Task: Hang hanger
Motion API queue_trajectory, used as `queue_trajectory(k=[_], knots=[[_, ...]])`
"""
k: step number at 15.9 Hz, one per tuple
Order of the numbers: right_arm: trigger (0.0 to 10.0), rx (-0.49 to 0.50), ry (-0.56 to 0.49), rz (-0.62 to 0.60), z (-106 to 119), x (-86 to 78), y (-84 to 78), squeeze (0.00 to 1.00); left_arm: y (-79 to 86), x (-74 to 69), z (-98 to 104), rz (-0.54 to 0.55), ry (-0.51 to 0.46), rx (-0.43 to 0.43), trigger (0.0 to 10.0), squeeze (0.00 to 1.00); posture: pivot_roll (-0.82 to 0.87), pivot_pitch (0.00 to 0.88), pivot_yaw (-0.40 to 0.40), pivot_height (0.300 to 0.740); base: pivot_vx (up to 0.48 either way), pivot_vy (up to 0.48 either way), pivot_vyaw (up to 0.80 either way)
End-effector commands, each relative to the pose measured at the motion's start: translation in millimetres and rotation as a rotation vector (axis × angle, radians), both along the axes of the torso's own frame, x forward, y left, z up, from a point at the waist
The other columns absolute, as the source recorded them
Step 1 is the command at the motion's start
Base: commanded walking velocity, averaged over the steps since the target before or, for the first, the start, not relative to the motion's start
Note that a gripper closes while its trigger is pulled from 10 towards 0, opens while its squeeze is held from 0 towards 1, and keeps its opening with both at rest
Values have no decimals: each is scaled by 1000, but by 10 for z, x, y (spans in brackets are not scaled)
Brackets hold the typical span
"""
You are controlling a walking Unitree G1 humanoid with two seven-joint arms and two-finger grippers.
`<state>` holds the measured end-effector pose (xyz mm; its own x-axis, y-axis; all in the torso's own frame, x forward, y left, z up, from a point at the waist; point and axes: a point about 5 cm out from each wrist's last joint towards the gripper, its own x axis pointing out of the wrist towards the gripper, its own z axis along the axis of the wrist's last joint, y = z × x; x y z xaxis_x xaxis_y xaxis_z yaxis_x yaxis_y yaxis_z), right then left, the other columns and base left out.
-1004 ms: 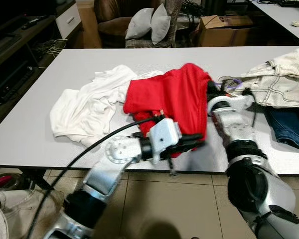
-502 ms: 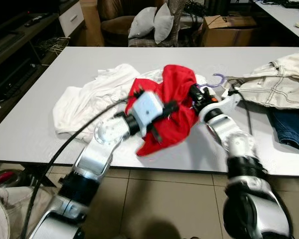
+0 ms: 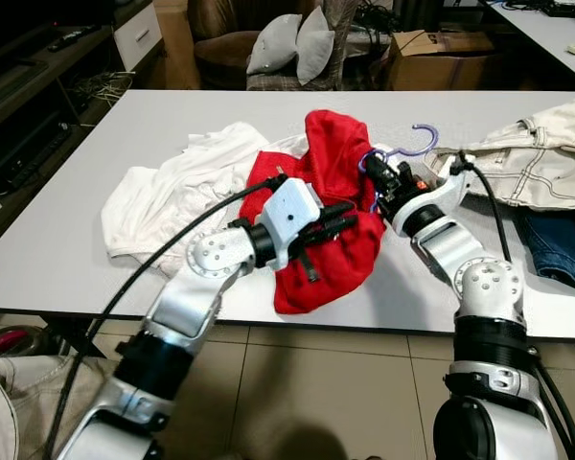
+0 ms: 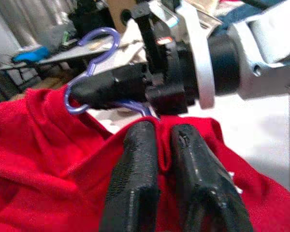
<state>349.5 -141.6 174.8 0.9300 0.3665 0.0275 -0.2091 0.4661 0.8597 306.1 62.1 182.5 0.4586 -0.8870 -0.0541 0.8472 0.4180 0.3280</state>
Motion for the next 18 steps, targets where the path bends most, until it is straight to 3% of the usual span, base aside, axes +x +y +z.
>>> queue_trajectory(k=[1,4,7,8,9,10,12,14,16,18], knots=[[10000,9,-17,-3,68,-15,-49,0,70,-13,-7,-3,20,29,10000,1000,-72,0,37,740,0,0,0],[10000,-70,-80,11,242,-34,-199,0,352,27,100,34,43,71,10000,1000,-62,0,26,740,0,0,0],[10000,-127,-109,38,304,-61,-248,0,446,32,100,53,57,86,10000,1000,-62,0,24,740,0,0,0],[10000,-301,-189,145,432,-152,-218,0,607,57,142,194,74,-11,10000,1000,-75,0,22,740,0,0,0],[10000,-348,-210,176,467,-183,-215,0,653,57,152,235,88,-47,10000,937,-72,0,15,740,0,0,0],[10000,-415,-245,219,531,-238,-238,0,733,38,149,296,103,-83,10000,0,-64,0,-4,740,0,0,0],[10000,-573,-305,325,666,-397,-357,0,904,-45,98,430,116,-108,10000,0,-49,0,-36,740,0,0,0],[10000,-649,-366,417,856,-564,-557,0,1035,-158,74,525,131,-182,10000,0,-38,0,-65,740,0,0,0],[10000,-693,-394,467,928,-647,-659,0,1072,-204,77,561,127,-203,10000,0,-37,0,-73,740,0,0,0],[10000,-766,-452,578,940,-798,-808,0,1055,-210,314,555,105,-376,10000,0,-33,0,-82,740,0,0,0]])
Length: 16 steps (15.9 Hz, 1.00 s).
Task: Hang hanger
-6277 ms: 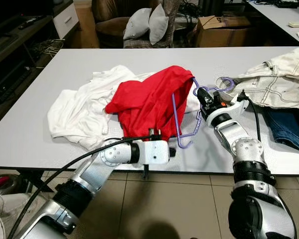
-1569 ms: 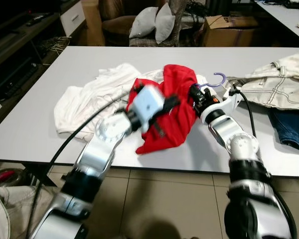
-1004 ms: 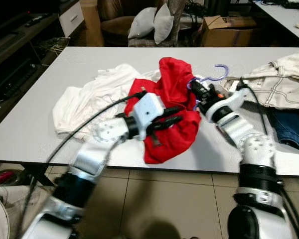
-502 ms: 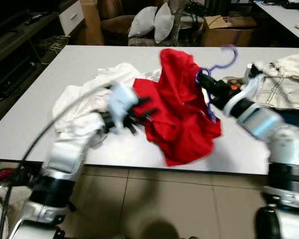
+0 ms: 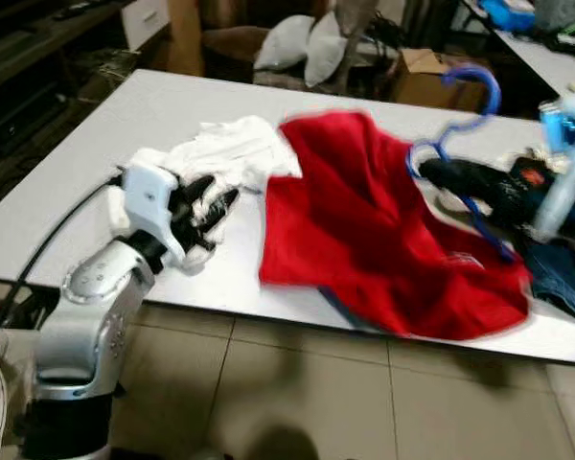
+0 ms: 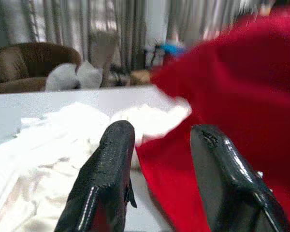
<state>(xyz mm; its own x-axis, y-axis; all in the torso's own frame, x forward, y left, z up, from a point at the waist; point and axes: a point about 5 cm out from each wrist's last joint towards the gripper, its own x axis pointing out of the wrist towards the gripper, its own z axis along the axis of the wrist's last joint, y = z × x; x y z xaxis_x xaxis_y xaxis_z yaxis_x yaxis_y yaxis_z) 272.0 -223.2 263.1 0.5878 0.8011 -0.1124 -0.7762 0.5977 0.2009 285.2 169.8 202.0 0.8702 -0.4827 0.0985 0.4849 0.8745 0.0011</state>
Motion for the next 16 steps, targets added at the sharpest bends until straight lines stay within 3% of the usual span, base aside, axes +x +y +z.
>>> queue_trajectory(k=[1,2,3,4,6,7,8,9,10,15,16], knots=[[10000,-17,-60,77,81,-79,-10,0,-32,-18,194,-27,-65,-62,10000,0,-36,0,-78,740,0,0,0],[10000,12,-78,135,123,-145,-22,0,-27,-31,223,-45,-62,-108,10000,435,-36,0,-78,740,0,0,0],[10000,27,-82,165,140,-181,-28,0,-28,-43,227,-63,-57,-132,10000,1000,-36,0,-78,740,0,0,0],[10000,37,-83,196,152,-218,-36,0,-33,-53,217,-76,-45,-132,10000,1000,-44,0,-69,740,0,0,0],[10000,33,-71,269,145,-334,-50,0,-36,-37,160,-29,-17,-53,10000,1000,-48,0,-62,740,0,0,0],[10000,20,-67,297,134,-376,-41,0,-27,-12,206,-9,-33,-53,10000,569,-50,0,-60,740,0,0,0],[10000,12,-65,306,130,-391,-37,0,-25,-5,239,-6,-46,-58,10000,569,-50,0,-60,740,0,0,0],[10000,-29,-58,291,105,-389,-57,0,-20,-17,410,-46,-105,-146,10000,0,-50,0,-60,740,0,0,0],[10000,-75,-54,246,66,-345,-87,0,-8,-47,525,-104,-135,-232,10000,0,-50,0,-60,740,0,0,0],[10000,-94,-51,197,11,-293,-91,0,33,-50,443,-116,-81,-219,10000,0,-50,0,-55,740,0,0,0],[10000,-63,26,115,-290,-396,44,0,19,-183,-263,32,127,65,10000,0,-36,0,-57,740,0,0,0]])
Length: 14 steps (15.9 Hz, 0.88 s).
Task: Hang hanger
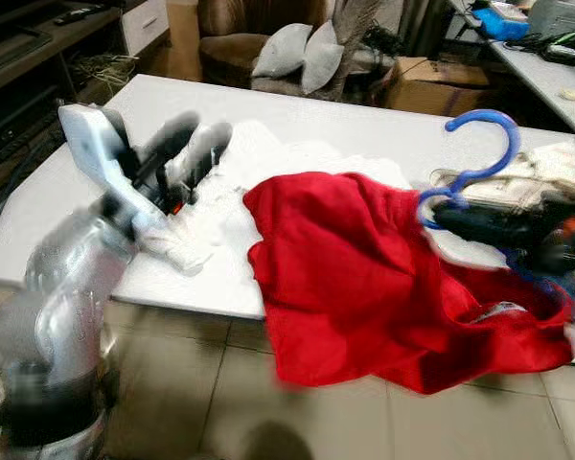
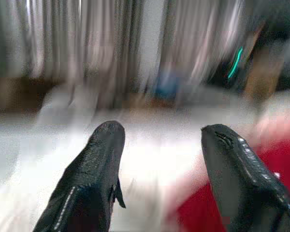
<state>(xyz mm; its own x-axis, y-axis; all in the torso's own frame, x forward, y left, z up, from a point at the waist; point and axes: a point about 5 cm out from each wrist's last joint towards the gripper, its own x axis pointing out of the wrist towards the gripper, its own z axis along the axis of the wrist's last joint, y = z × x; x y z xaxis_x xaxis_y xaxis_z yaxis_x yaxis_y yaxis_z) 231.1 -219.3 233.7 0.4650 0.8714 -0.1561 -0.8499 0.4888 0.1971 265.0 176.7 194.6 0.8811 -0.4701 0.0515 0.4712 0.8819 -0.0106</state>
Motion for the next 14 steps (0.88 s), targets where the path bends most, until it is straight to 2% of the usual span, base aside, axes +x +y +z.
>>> queue_trajectory(k=[1,3,5,7,14], knots=[[10000,-23,21,-40,-54,-22,24,0,-66,-26,-278,25,102,79,10000,0,-36,0,-57,740,0,0,0],[10000,-27,51,-61,-152,-75,36,0,-108,-64,-332,30,119,68,10000,0,-36,0,-53,740,0,0,0],[10000,-66,74,-105,-313,-114,68,0,-152,-82,-407,13,138,125,10000,0,-37,0,-43,740,0,0,0],[10000,-56,74,-111,-334,-142,113,0,-187,-77,-439,-8,132,160,10000,0,-40,0,-35,740,0,0,0],[10000,-52,97,-150,-440,-256,171,0,-289,-71,-481,-70,138,189,10000,0,-60,0,-5,740,-36,0,0]])
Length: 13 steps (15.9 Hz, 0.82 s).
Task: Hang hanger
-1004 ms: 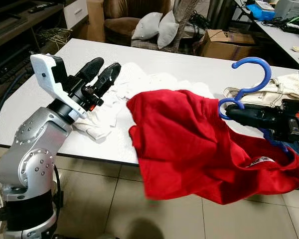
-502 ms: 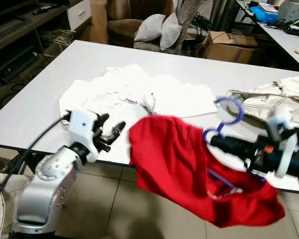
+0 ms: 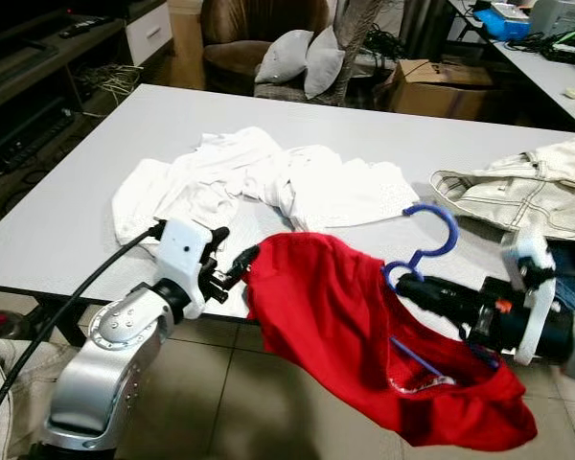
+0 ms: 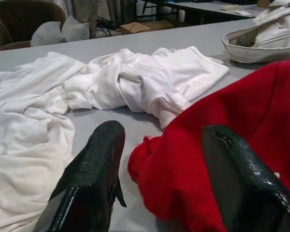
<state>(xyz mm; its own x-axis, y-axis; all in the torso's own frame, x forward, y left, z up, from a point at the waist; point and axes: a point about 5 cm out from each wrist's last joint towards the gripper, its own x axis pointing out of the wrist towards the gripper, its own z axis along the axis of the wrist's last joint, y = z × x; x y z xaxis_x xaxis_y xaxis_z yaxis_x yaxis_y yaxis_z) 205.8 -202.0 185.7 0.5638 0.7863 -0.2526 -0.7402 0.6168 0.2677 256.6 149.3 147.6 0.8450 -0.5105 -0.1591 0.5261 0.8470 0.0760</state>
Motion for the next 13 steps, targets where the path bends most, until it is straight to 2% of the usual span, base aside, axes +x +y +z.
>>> queue_trajectory(k=[1,8,13], knots=[[10000,-11,-18,-4,32,-17,6,0,-26,13,-15,-18,-1,9,10000,0,-60,0,-5,740,-266,0,0],[10000,-36,-4,-34,-44,-38,36,0,-94,19,-55,-47,8,14,10000,0,-75,0,4,740,-293,0,0],[10000,-60,8,-57,-98,-63,26,0,-144,23,-143,-70,29,4,10000,0,-88,0,9,740,0,0,0]])
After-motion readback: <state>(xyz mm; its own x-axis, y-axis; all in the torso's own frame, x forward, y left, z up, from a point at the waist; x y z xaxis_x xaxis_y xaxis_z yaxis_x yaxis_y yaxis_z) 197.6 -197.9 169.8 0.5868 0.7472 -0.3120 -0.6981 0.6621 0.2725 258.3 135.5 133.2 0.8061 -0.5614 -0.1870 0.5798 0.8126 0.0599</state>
